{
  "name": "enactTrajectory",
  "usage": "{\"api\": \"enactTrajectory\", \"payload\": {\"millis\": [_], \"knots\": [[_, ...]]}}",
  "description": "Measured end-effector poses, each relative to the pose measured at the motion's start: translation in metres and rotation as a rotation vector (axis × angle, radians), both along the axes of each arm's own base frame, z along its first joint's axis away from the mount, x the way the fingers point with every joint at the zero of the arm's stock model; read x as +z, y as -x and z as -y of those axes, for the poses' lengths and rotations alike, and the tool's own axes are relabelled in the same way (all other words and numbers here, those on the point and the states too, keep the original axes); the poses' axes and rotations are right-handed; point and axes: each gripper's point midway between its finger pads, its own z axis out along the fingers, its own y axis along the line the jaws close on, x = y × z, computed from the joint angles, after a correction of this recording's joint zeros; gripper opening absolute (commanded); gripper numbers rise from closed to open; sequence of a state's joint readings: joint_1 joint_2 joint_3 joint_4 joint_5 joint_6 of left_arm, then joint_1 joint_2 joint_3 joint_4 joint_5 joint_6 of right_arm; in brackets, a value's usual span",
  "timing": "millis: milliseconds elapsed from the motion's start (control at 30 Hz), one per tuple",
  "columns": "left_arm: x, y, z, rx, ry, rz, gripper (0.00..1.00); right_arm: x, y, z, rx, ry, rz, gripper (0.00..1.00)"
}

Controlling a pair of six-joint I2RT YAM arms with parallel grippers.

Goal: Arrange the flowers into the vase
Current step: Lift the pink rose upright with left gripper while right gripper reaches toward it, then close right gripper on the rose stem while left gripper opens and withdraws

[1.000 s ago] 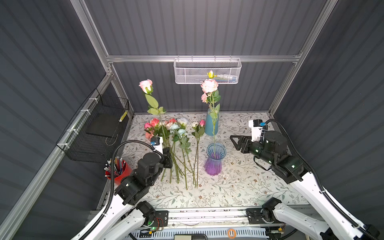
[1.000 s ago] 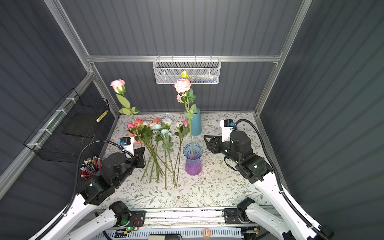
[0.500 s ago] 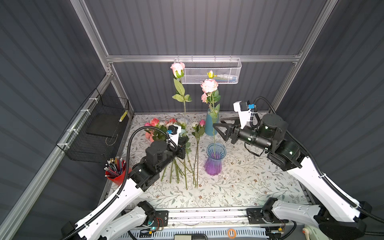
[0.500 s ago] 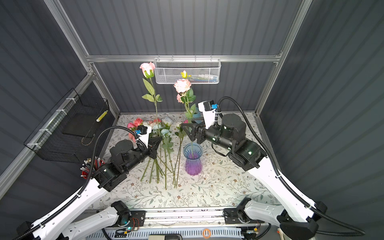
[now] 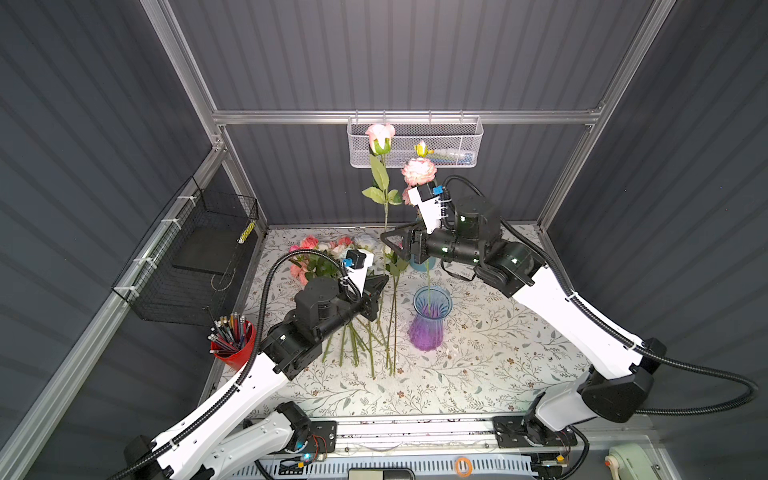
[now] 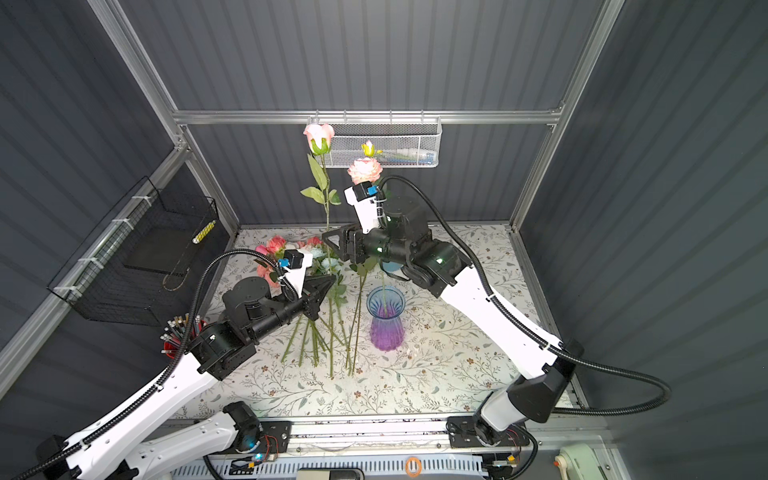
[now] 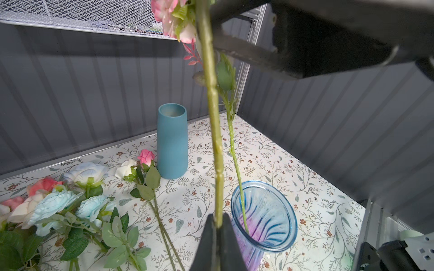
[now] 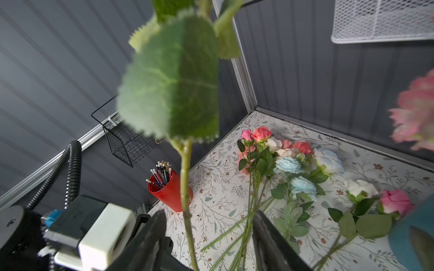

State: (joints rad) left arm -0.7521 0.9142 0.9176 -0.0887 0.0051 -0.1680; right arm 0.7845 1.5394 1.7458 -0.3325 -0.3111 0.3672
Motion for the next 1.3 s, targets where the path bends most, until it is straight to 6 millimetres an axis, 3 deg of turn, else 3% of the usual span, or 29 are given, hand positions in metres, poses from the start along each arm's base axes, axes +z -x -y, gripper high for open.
{"api": "enactTrajectory", "payload": {"millis": [200,333,467,567,767,867,1300], "knots": [[0.001,0.002,-0.001,0.0,0.003,0.003,0.0,0.003,0.002,-0.014,0.038,-0.014,-0.023,0.28],[0.0,0.003,-0.003,0.005,0.001,0.002,0.0,0.006,0.005,-0.016,0.046,-0.02,-0.017,0.16],[-0.003,0.003,-0.006,0.016,-0.002,-0.005,0.01,0.005,0.007,-0.018,0.036,-0.013,-0.007,0.14],[-0.005,0.004,-0.009,0.028,0.0,-0.01,0.25,0.005,0.008,-0.02,0.033,-0.008,0.0,0.13],[0.0,0.005,-0.014,0.043,0.02,-0.008,0.3,0.006,0.009,-0.022,0.02,-0.002,0.019,0.1],[0.003,0.007,-0.018,0.051,0.028,0.0,0.54,0.01,0.008,-0.023,0.014,-0.014,0.036,0.09],[0.007,0.018,-0.054,0.162,0.045,0.01,0.6,0.012,0.004,-0.015,-0.043,-0.038,0.079,0.04]]}}
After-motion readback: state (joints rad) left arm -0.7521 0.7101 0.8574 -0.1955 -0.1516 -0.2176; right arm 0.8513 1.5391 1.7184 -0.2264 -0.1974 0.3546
